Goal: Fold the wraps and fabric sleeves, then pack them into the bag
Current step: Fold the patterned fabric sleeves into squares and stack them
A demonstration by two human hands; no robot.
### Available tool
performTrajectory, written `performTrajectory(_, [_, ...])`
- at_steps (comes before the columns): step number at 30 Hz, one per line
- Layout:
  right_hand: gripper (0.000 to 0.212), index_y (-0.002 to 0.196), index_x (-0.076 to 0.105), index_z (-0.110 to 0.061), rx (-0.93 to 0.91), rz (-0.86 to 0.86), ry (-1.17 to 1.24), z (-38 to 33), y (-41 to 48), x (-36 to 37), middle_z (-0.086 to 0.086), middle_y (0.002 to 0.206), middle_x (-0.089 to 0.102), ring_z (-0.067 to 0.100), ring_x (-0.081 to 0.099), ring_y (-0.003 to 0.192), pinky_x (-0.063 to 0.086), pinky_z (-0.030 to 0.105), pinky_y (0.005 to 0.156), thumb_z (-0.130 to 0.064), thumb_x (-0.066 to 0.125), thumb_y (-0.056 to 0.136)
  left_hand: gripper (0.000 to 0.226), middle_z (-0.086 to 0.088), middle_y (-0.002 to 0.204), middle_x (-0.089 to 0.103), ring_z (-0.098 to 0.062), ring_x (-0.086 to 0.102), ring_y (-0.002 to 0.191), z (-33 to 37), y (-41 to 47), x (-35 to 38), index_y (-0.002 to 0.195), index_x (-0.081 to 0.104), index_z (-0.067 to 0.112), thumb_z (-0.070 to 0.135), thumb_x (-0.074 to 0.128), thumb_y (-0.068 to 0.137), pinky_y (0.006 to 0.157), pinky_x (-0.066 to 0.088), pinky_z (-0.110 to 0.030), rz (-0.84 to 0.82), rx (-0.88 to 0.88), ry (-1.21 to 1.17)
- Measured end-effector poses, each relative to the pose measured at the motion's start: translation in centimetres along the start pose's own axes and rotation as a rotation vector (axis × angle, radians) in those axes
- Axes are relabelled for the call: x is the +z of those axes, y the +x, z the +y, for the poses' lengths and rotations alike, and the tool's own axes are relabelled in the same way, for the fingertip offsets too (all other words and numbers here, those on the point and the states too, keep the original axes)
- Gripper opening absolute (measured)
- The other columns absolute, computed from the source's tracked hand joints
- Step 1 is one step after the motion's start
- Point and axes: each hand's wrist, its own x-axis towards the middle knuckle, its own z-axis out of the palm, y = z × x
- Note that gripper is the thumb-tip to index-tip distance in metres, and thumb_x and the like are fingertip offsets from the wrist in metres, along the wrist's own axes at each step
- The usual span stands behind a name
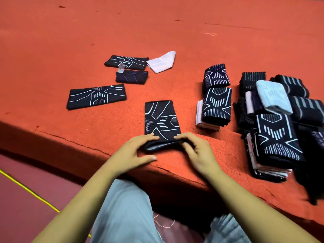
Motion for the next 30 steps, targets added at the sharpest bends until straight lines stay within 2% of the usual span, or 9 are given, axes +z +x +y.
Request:
performTrajectory(4, [0.03, 0.115, 0.058, -0.027, -0.011, -0.05, 0.042, -0.5, -0.1, 0.0, -0.004, 0.121, 0.065, 0.011, 0.056, 0.121, 0.038, 0.026, 0.107, -0.01, 0.048, 0.093, 0.037, 0.017, 0.126, 0.066, 0.002, 0.055, 0.124, 0.2, 0.1, 0.3, 0.119, 0.069, 0.03, 0.043, 0.062, 0.085, 0.11, 0.036, -0.02, 0.097, -0.009, -0.158])
performTrajectory(8, [0.02, 0.113, 0.058, -0.023, 0.044, -0.057, 0.046, -0.8, -0.1, -0.2, -0.017, 0.106, 0.063, 0.008, 0.06, 0.101, 0.044, 0.026, 0.092, -0.022, 0.048, 0.096, 0.019, 0.025, 0.099, 0.068, 0.007, 0.059, 0.098, 0.9, -0.1, 0.3, 0.1, 0.068, 0.038, 0.044, 0.053, 0.09, 0.089, 0.043, -0.016, 0.149, -0.073, -0.27])
performTrajectory(11, [0.016, 0.106, 0.056, -0.029, 0.095, -0.04, 0.181, -1.1, 0.1, -0.5, -0.019, 0.095, 0.063, -0.002, 0.057, 0.088, 0.043, 0.022, 0.083, -0.016, 0.051, 0.097, 0.02, 0.023, 0.088, 0.064, 0.007, 0.055, 0.087, 0.9, 0.0, 0.5, 0.095, 0.067, 0.03, 0.041, 0.051, 0.095, 0.08, 0.042, -0.018, 0.163, -0.113, -0.324])
performTrajectory(14, [0.012, 0.107, 0.049, -0.027, 0.184, -0.043, 0.285, -0.9, 0.1, -0.3, -0.009, 0.067, 0.051, 0.01, 0.042, 0.062, 0.035, 0.033, 0.063, -0.019, 0.053, 0.099, 0.034, 0.017, 0.078, 0.054, 0.0, 0.048, 0.077, 0.6, 0.6, 0.9, 0.09, 0.065, 0.015, 0.046, 0.052, 0.094, 0.073, 0.039, -0.029, 0.207, -0.144, -0.332])
performTrajectory(16, [0.018, 0.105, 0.044, -0.027, 0.203, -0.021, 0.29, -0.6, 0.1, -0.2, -0.01, 0.058, 0.044, 0.011, 0.033, 0.057, 0.029, 0.031, 0.058, -0.016, 0.056, 0.099, 0.046, 0.011, 0.069, 0.041, -0.005, 0.038, 0.067, 0.6, 1.0, 1.3, 0.082, 0.056, 0.009, 0.055, 0.052, 0.089, 0.064, 0.032, -0.033, 0.281, -0.181, -0.307])
performTrajectory(20, [0.027, 0.095, 0.043, -0.029, 0.17, 0.0, 0.21, -1.1, 0.1, -0.4, -0.017, 0.074, 0.052, 0.003, 0.045, 0.068, 0.039, 0.025, 0.067, -0.011, 0.062, 0.094, 0.038, 0.011, 0.058, 0.04, -0.01, 0.034, 0.058, 0.7, 1.6, 1.8, 0.08, 0.054, 0.021, 0.058, 0.056, 0.084, 0.06, 0.029, -0.034, 0.393, -0.281, -0.28])
performTrajectory(23, [0.018, 0.092, 0.052, -0.025, 0.123, -0.016, 0.103, -0.9, 0.1, -0.3, -0.015, 0.084, 0.057, 0.0, 0.053, 0.081, 0.042, 0.025, 0.079, -0.01, 0.061, 0.093, 0.024, 0.01, 0.054, 0.039, -0.008, 0.033, 0.053, 0.8, 2.0, 1.9, 0.088, 0.053, 0.023, 0.042, 0.066, 0.09, 0.058, 0.03, -0.033, 0.434, -0.32, -0.263])
performTrajectory(27, [0.018, 0.109, 0.069, -0.019, 0.137, 0.008, 0.016, -0.6, 0.2, -0.1, -0.012, 0.109, 0.068, -0.001, 0.06, 0.105, 0.037, 0.008, 0.095, -0.013, 0.06, 0.094, 0.021, 0.01, 0.051, 0.041, -0.011, 0.037, 0.048, 1.2, 2.7, 2.1, 0.101, 0.045, 0.027, 0.031, 0.064, 0.094, 0.058, 0.036, -0.034, 0.445, -0.352, -0.133])
performTrajectory(30, [0.021, 0.113, 0.07, -0.014, 0.117, 0.012, -0.069, -0.5, 0.4, 0.2, -0.005, 0.104, 0.066, 0.006, 0.059, 0.1, 0.037, 0.008, 0.092, -0.015, 0.057, 0.095, 0.023, 0.01, 0.056, 0.047, -0.018, 0.052, 0.059, 1.3, 3.3, 1.7, 0.107, 0.039, 0.036, 0.034, 0.059, 0.094, 0.067, 0.045, -0.038, 0.379, -0.361, 0.057])
